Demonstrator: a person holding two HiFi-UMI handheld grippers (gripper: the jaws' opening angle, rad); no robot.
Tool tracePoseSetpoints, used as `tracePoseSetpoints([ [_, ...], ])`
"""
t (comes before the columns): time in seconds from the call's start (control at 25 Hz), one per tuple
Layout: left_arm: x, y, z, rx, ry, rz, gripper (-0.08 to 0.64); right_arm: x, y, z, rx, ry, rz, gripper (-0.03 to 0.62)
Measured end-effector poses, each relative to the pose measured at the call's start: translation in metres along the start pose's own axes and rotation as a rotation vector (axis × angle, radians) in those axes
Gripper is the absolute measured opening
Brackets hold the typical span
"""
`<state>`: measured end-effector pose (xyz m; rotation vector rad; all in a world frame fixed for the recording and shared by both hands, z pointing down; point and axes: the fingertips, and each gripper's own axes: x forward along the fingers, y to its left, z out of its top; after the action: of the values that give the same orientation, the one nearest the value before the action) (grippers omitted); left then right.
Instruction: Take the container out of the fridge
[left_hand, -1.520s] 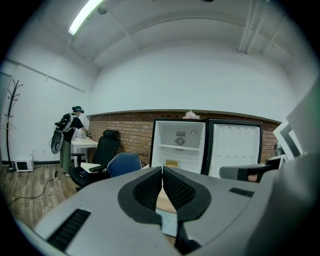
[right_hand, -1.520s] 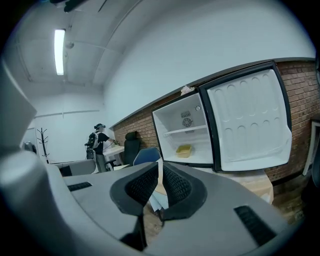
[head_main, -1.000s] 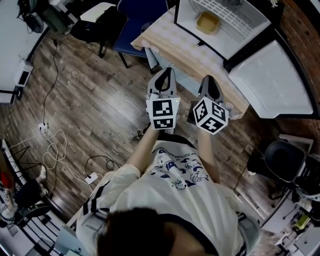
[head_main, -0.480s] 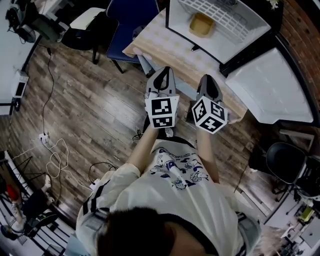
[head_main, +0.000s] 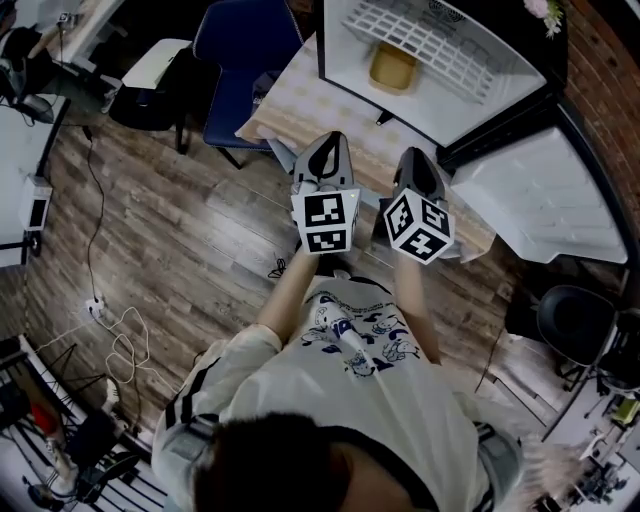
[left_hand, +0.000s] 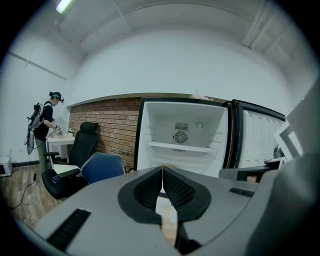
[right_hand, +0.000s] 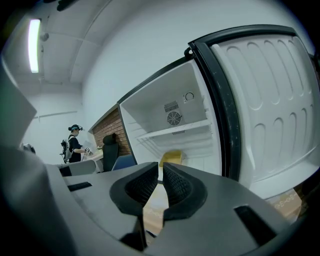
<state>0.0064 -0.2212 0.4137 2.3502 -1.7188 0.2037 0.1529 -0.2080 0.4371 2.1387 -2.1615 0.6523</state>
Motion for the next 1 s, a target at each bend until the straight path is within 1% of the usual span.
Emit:
tracePoseSetpoints([
  [0.36, 0.07, 0.022, 0.018, 0.023, 0.015, -0.077, 0.02, 0.063, -0.004, 0.016, 0.04, -0.008, -0.093, 0.049],
  [0.68, 0.12, 0.039, 0.029, 0.012, 0.042, -0.129, 0.02, 0.111, -0.006, 0.028, 0.044, 0.007, -0.166, 0.049],
  [1.0, 0.159, 0.04, 0.026, 0.022, 0.068, -0.183, 0.02, 0.142, -0.013, 0.028, 0.078, 0.012, -0.218, 0.049],
])
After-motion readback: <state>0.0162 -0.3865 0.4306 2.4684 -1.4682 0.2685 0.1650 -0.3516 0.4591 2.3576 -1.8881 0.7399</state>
